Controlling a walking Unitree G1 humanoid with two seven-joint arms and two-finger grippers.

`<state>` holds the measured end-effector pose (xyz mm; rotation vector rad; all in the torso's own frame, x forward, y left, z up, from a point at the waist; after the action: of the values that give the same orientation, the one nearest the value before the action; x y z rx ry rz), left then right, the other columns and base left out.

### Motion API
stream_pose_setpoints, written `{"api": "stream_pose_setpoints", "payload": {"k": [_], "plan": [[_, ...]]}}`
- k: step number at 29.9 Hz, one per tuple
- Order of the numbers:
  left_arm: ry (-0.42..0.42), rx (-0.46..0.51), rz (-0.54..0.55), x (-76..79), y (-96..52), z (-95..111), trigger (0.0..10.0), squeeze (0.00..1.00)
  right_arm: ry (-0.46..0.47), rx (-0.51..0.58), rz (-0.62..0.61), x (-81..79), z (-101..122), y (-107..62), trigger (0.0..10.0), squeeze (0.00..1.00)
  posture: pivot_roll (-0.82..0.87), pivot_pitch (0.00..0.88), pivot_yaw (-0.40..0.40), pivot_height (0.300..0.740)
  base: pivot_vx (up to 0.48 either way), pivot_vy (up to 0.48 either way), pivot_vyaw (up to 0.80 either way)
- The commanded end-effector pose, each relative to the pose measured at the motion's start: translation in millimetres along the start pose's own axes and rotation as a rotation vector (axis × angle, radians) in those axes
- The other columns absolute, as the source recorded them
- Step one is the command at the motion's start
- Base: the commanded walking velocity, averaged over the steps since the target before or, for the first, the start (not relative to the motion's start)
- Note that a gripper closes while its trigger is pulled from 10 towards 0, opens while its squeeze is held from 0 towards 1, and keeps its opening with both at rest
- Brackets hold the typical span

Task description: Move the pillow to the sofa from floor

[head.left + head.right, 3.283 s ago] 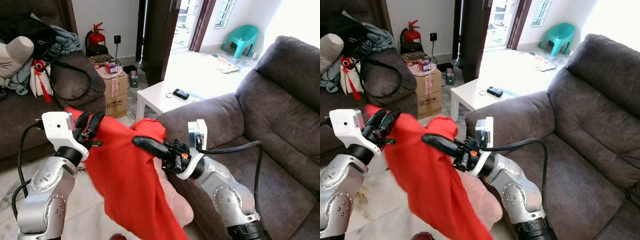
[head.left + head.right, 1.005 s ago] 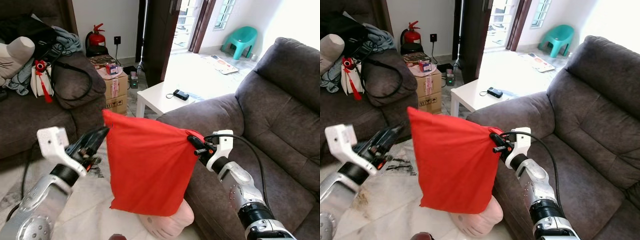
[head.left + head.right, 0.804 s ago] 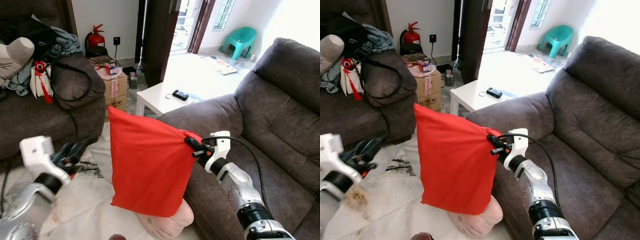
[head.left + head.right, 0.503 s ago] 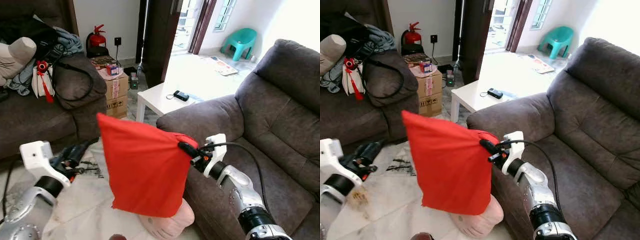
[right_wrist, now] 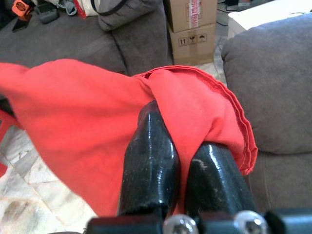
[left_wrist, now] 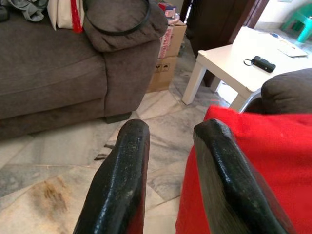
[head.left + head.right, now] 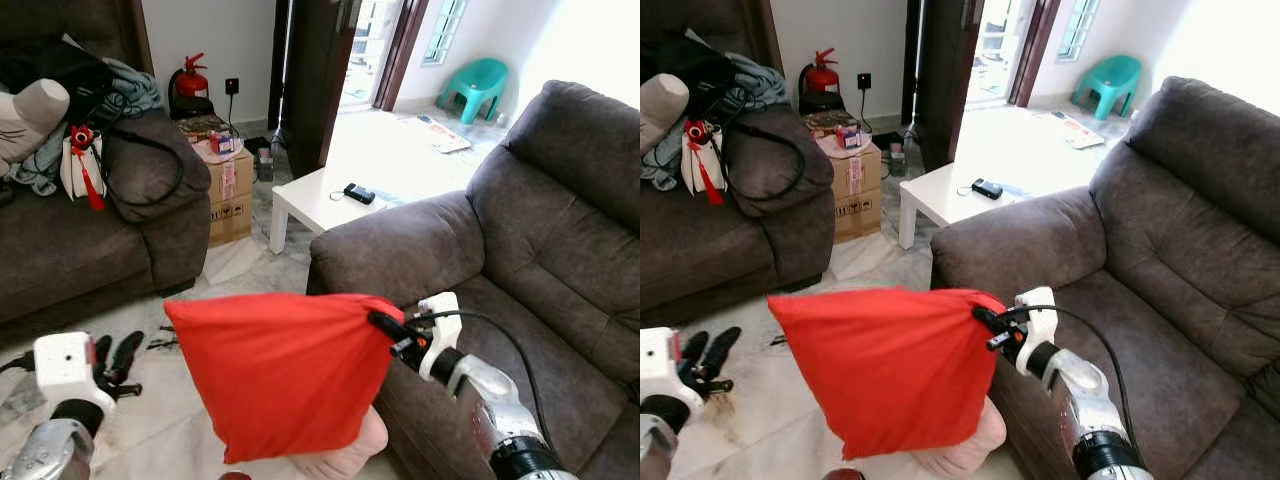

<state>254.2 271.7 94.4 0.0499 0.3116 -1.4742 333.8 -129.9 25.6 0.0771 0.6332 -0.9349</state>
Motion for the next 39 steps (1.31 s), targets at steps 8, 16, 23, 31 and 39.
{"api": "stream_pose_setpoints", "payload": {"k": [8, 16, 23, 31, 39], "plan": [[0.042, 0.089, -0.280, 42.3, -12.4, 31, 10.0, 0.00, -0.080, -0.020, -0.115, 23.3, 3, -13.1, 10.0, 0.00, 0.29, 0.000, -0.165, 0.740, 0.000, 0.000, 0.00], [0.050, -0.038, -0.420, 40.0, -25.3, 3, 10.0, 0.00, -0.133, -0.082, -0.177, 35.5, -8, -21.0, 10.0, 0.00, 0.28, 0.000, -0.159, 0.740, 0.000, 0.000, 0.00], [0.002, -0.150, -0.445, 19.9, -35.5, -22, 10.0, 0.00, -0.168, -0.187, -0.140, 37.1, -23, -30.6, 10.0, 0.00, 0.27, 0.000, -0.162, 0.740, 0.000, 0.000, 0.00], [0.075, -0.180, -0.426, 4.8, -29.3, -28, 10.0, 0.00, -0.224, -0.245, -0.098, 40.7, -24, -40.7, 10.0, 0.00, 0.27, 0.000, -0.166, 0.740, 0.000, 0.000, 0.00], [0.054, -0.186, -0.457, 8.1, -26.3, -33, 10.0, 0.00, -0.249, -0.343, -0.053, 41.6, -33, -50.2, 10.0, 0.00, 0.26, 0.000, -0.167, 0.740, 0.000, 0.000, 0.00]]}}
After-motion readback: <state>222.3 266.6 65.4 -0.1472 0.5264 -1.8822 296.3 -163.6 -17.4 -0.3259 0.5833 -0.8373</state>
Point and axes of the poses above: a point about 5 cm out from each wrist's last joint towards the gripper, its own y axis pointing out of the wrist towards the gripper, its own z axis along the axis of the wrist's last joint, x = y × z, the point moved 5 cm from there along y, pointing out of the wrist towards the gripper, and after that the axes turned 15 degrees about y, right-handed, at the moved point
